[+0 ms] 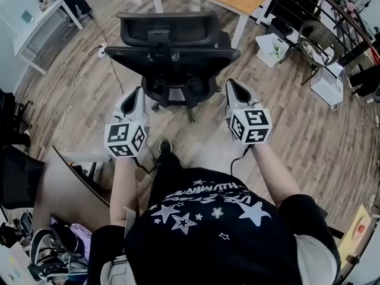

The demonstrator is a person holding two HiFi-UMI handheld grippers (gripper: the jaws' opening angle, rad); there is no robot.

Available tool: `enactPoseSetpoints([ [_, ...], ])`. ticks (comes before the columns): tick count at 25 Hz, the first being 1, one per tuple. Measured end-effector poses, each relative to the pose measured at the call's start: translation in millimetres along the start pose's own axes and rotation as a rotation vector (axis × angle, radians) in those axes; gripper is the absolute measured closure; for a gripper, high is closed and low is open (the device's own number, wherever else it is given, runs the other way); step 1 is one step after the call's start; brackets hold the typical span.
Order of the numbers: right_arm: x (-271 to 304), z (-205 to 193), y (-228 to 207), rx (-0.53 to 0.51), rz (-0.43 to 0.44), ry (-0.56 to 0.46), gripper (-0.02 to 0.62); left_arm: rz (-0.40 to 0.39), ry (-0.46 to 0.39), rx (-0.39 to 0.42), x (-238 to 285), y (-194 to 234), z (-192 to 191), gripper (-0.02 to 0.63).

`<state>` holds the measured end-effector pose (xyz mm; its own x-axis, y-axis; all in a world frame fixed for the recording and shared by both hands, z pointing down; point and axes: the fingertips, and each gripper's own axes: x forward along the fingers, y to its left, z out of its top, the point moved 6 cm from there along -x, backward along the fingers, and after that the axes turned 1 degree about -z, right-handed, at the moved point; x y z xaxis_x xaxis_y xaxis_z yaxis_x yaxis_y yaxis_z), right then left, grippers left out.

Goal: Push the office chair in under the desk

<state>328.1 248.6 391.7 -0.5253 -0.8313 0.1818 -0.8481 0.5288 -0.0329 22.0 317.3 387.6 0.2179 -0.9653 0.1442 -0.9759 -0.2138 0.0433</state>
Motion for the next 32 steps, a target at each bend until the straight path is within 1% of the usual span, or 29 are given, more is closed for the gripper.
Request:
enactPoseSetpoints([
  [3,17.1,2.6,-5.8,-0.021,-0.042,0.008,0.592,-0.026,0.017,0.003,23.7,12.4,0.4,0.604],
  [6,32.0,3.7,-8.9,-0.062,-0.071,0.027,0.592,-0.036,0.033,0.030,41.2,27.2,4.0,0.604],
  [8,40.3,3.7,-10.9,-0.088,-0.087,0.041,0.592,-0.030,0.045,0.078,51.5,36.5,6.7,0.604],
  [11,51.2,-0.3,-11.8,-0.155,-0.116,0.062,0.591,-0.005,0.060,0.177,63.6,48.8,4.7,0.604],
  [12,55.0,-2.3,-11.3,-0.179,-0.124,0.070,0.580,-0.004,0.064,0.204,66.8,52.5,2.6,0.604],
  [13,58.8,-3.9,-10.6,-0.200,-0.127,0.077,0.548,-0.008,0.070,0.230,69.7,55.9,0.7,0.604],
  [15,65.0,-3.7,-10.2,-0.230,-0.127,0.080,0.519,-0.011,0.077,0.290,73.5,63.3,-1.3,0.604],
  [17,69.3,-0.5,-12.6,-0.261,-0.125,0.068,0.470,0.000,0.074,0.354,76.2,72.3,-1.2,0.604],
  [18,71.4,2.2,-13.6,-0.284,-0.125,0.059,0.436,0.004,0.069,0.378,77.7,76.7,-0.3,0.603],
  [20,75.8,7.6,-14.1,-0.349,-0.132,0.046,0.359,0.004,0.056,0.414,80.8,84.2,2.1,0.503],
  [23,83.2,11.6,-13.4,-0.461,-0.147,0.044,0.230,0.023,0.043,0.493,84.1,94.2,5.8,0.410],
  [24,86.4,11.7,-12.9,-0.495,-0.146,0.049,0.211,0.035,0.043,0.526,85.4,97.3,6.7,0.371],
  [27,96.0,7.5,-11.4,-0.589,-0.139,0.092,0.185,0.083,0.061,0.621,88.0,106.9,5.0,0.287],
  [29,100.5,5.3,-11.2,-0.635,-0.154,0.117,0.181,0.108,0.072,0.681,88.3,113.2,1.4,0.278],
  [32,106.0,4.0,-13.3,-0.672,-0.190,0.138,0.182,0.127,0.089,0.786,90.7,117.3,5.7,0.278],
])
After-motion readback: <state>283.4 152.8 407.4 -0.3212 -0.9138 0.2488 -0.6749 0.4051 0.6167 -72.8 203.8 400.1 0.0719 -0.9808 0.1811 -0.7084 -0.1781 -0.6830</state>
